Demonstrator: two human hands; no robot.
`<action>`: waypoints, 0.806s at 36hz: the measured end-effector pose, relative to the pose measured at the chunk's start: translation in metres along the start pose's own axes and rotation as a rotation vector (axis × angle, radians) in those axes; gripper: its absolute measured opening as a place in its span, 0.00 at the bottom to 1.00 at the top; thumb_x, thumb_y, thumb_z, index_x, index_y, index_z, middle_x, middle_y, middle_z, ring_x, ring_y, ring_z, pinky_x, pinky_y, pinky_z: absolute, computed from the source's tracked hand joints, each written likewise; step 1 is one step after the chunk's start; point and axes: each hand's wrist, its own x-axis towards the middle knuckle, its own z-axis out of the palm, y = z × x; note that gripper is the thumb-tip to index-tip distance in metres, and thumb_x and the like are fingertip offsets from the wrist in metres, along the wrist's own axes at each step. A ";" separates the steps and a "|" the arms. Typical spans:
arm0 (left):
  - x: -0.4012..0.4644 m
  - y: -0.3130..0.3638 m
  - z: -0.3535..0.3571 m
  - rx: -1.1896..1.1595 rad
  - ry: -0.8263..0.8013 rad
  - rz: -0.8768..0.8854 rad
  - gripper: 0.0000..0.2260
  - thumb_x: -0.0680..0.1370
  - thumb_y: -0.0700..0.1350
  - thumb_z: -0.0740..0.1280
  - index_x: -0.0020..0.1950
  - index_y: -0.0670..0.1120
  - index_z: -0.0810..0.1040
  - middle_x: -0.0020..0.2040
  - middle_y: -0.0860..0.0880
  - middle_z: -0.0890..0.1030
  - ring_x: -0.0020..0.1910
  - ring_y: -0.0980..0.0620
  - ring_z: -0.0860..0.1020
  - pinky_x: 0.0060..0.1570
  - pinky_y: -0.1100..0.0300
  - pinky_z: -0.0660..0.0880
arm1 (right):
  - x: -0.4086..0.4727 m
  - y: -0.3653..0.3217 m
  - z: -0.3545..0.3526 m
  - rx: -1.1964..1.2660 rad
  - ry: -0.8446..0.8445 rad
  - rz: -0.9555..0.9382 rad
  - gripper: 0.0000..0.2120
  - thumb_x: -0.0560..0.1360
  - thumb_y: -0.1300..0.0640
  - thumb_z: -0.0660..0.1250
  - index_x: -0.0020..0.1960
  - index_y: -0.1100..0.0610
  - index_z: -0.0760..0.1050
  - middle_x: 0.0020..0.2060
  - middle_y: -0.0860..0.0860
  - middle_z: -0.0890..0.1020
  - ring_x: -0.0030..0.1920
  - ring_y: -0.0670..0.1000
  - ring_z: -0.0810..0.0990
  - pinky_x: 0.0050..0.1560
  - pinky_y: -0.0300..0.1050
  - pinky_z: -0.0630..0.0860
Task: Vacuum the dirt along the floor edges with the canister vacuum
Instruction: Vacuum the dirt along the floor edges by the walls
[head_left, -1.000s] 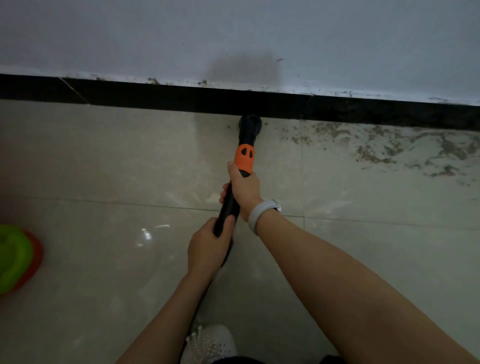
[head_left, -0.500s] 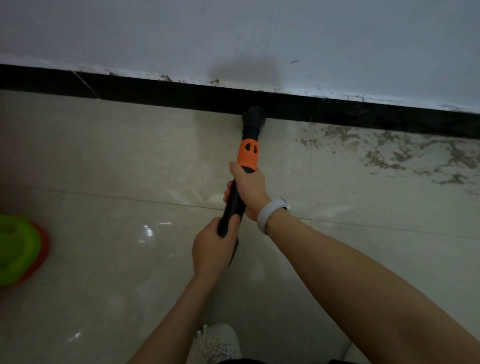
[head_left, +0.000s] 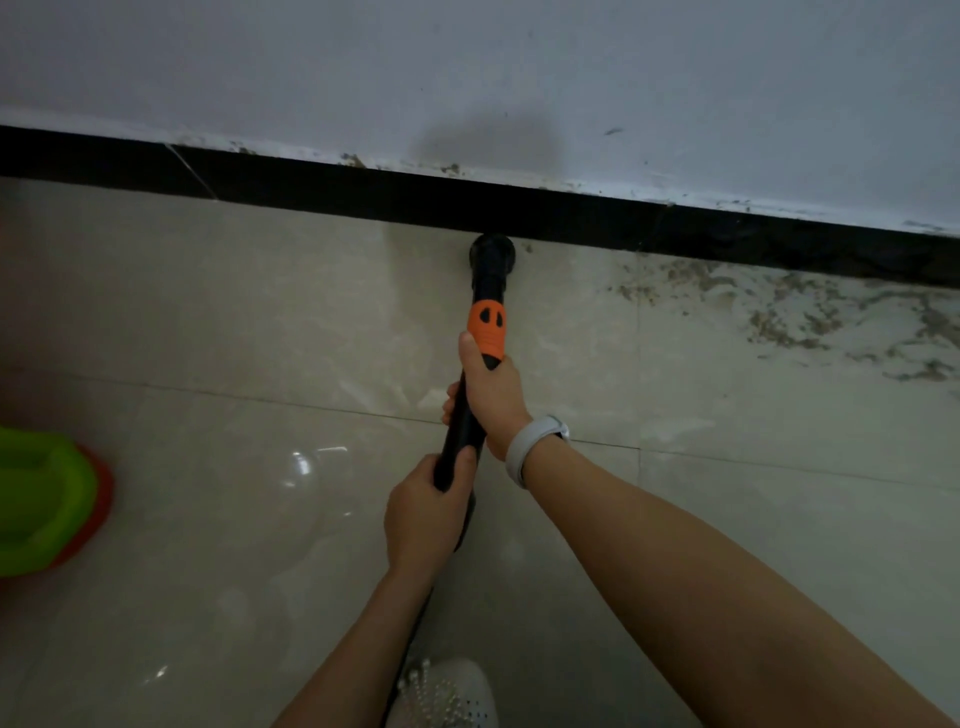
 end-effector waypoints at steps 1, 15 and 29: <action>0.002 0.002 0.001 0.006 -0.013 0.002 0.16 0.77 0.57 0.63 0.32 0.52 0.71 0.29 0.51 0.76 0.30 0.50 0.75 0.30 0.59 0.68 | 0.001 -0.002 -0.003 0.007 0.020 -0.003 0.14 0.79 0.48 0.64 0.45 0.58 0.67 0.28 0.55 0.73 0.22 0.50 0.73 0.25 0.41 0.75; 0.011 0.024 0.017 0.082 -0.097 0.078 0.16 0.76 0.60 0.63 0.33 0.52 0.74 0.30 0.53 0.77 0.31 0.51 0.76 0.30 0.59 0.66 | 0.008 -0.018 -0.030 0.089 0.207 -0.030 0.13 0.79 0.48 0.63 0.45 0.57 0.67 0.28 0.54 0.73 0.24 0.51 0.72 0.27 0.43 0.75; 0.018 0.010 0.001 -0.054 0.008 0.012 0.20 0.77 0.56 0.64 0.32 0.43 0.75 0.29 0.45 0.77 0.30 0.47 0.75 0.32 0.56 0.70 | 0.006 -0.021 0.004 -0.024 -0.004 0.064 0.14 0.79 0.50 0.64 0.41 0.56 0.66 0.28 0.55 0.72 0.24 0.52 0.71 0.25 0.41 0.74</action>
